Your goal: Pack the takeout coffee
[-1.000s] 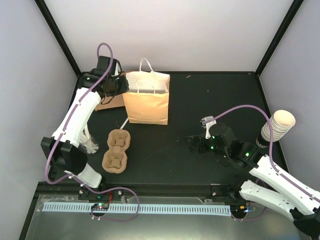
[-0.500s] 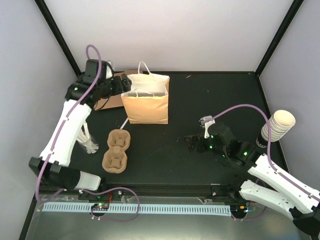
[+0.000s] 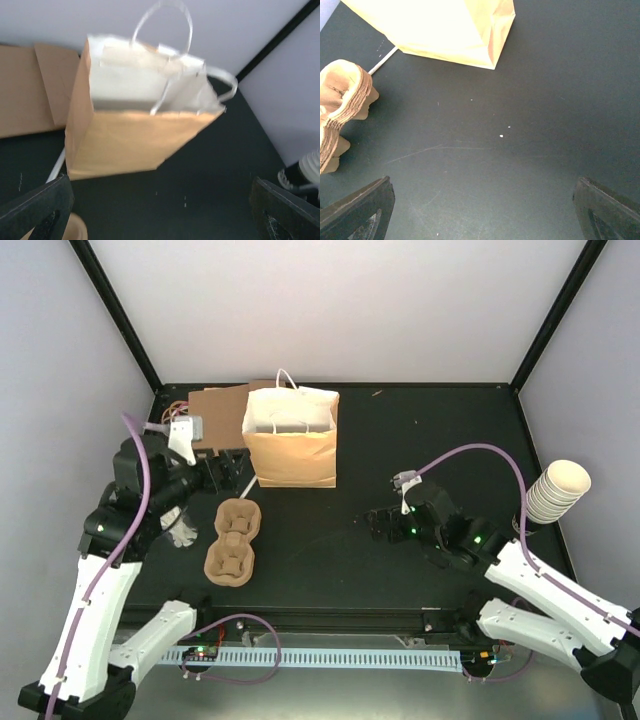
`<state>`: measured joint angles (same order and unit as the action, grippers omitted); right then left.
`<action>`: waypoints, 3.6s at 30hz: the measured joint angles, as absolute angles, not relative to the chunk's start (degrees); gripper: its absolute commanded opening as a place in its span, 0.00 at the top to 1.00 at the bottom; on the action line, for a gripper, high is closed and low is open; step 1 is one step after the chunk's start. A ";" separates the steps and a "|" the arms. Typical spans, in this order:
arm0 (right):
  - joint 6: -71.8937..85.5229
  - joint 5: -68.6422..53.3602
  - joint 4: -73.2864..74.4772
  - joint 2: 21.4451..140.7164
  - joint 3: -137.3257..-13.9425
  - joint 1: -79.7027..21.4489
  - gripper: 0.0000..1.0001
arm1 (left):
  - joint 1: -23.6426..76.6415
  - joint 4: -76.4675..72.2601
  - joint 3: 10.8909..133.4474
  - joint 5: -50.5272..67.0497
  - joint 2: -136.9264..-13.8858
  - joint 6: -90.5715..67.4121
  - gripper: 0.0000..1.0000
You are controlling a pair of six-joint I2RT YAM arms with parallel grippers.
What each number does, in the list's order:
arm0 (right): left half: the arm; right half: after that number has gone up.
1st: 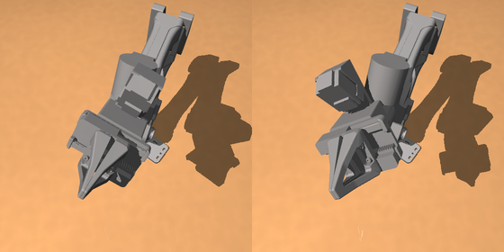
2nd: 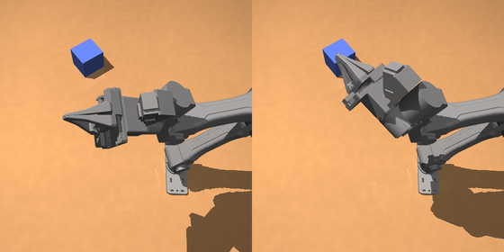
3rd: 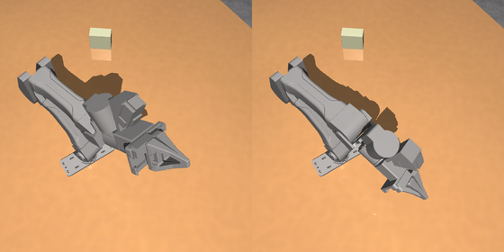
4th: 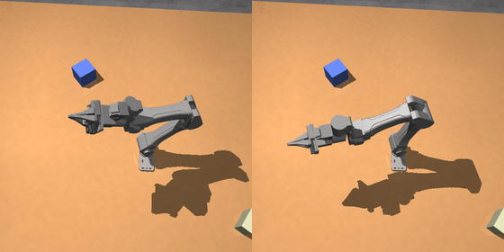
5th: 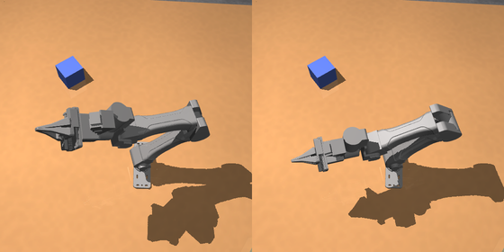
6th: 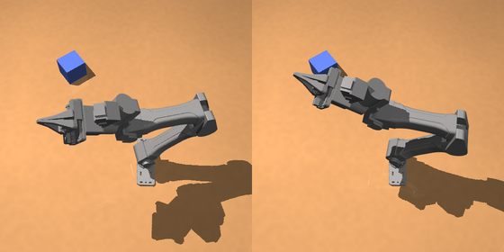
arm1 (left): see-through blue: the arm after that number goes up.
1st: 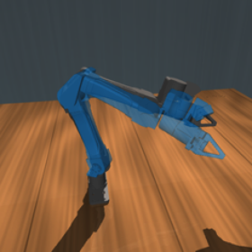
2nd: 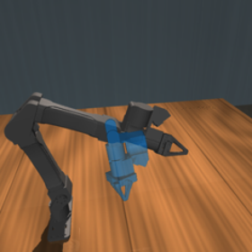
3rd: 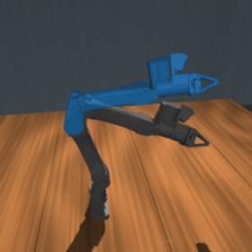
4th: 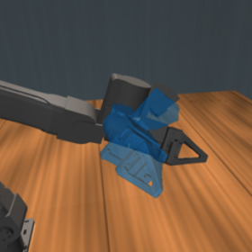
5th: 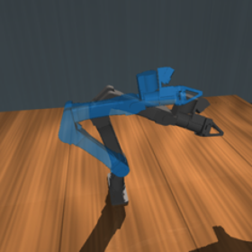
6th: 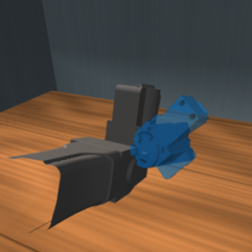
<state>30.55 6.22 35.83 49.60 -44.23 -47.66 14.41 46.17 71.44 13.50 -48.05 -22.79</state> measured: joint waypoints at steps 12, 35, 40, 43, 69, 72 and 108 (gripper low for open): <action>32.10 7.79 34.57 51.59 -44.27 -47.66 0.00 | 14.41 49.39 52.90 19.00 -38.98 -23.16 0.01; 34.46 11.29 30.72 53.25 -39.24 -47.66 0.00 | 20.78 50.06 40.91 14.57 -43.97 -31.40 0.14; 34.35 14.76 30.20 54.00 -39.07 -47.66 0.00 | 22.98 46.50 38.33 10.09 -47.18 -34.00 0.20; 33.36 16.91 29.45 55.27 -39.03 -47.66 0.00 | 23.40 44.66 38.35 6.68 -49.23 -34.30 0.22; 43.97 33.47 51.24 59.92 -56.64 -32.67 0.13 | 37.74 22.28 36.01 11.49 -58.70 -28.86 0.15; 44.77 36.12 55.72 61.17 -64.97 -32.38 0.00 | 39.72 21.69 36.49 11.57 -61.49 -28.84 0.15; 40.21 30.59 80.42 78.22 -105.03 4.67 0.17 | 44.12 27.88 37.93 7.94 -49.84 -29.52 0.13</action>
